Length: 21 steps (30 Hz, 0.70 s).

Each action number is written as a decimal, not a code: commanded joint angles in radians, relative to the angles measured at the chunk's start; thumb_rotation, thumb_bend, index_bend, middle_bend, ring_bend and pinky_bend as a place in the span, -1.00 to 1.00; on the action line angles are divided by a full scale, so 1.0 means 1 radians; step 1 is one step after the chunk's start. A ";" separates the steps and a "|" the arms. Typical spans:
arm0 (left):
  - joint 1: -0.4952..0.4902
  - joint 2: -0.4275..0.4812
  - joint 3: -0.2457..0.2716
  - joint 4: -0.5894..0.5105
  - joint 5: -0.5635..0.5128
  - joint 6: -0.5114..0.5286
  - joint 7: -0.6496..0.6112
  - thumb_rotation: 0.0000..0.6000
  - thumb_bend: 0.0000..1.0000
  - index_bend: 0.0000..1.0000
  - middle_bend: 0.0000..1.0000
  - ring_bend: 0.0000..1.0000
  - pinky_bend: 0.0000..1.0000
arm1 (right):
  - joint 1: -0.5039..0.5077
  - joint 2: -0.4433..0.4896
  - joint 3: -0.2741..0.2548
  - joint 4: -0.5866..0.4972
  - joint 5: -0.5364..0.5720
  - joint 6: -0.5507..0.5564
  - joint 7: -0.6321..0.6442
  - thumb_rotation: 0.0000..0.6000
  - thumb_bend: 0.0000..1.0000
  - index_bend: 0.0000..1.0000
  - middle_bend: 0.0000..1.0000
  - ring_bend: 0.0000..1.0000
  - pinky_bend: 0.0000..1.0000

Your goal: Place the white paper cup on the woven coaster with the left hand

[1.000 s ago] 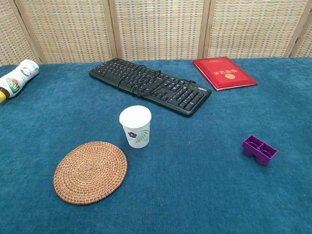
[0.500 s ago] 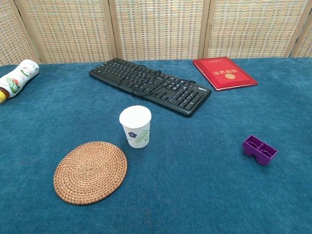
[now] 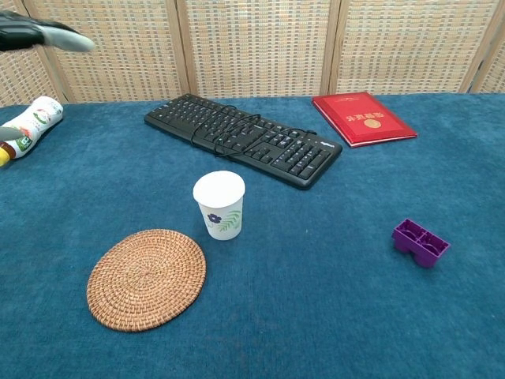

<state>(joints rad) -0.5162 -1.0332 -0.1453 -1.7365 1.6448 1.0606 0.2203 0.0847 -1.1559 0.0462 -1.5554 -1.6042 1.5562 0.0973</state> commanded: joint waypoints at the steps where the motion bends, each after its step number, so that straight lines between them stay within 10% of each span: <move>1: -0.099 -0.054 -0.034 0.004 -0.066 -0.125 0.044 1.00 -0.46 -1.00 -1.00 -1.00 -1.00 | 0.002 0.000 0.001 0.005 0.004 -0.006 0.008 1.00 -0.84 -0.94 -1.00 -1.00 -1.00; 21: -0.349 -0.184 -0.046 -0.056 -0.436 -0.360 0.396 1.00 -0.46 -1.00 -1.00 -1.00 -1.00 | 0.002 0.001 0.013 0.053 0.046 -0.027 0.106 1.00 -0.84 -0.94 -1.00 -1.00 -1.00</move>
<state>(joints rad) -0.8350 -1.1984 -0.2018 -1.7920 1.2571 0.7189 0.5720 0.0870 -1.1555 0.0583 -1.5043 -1.5604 1.5292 0.2012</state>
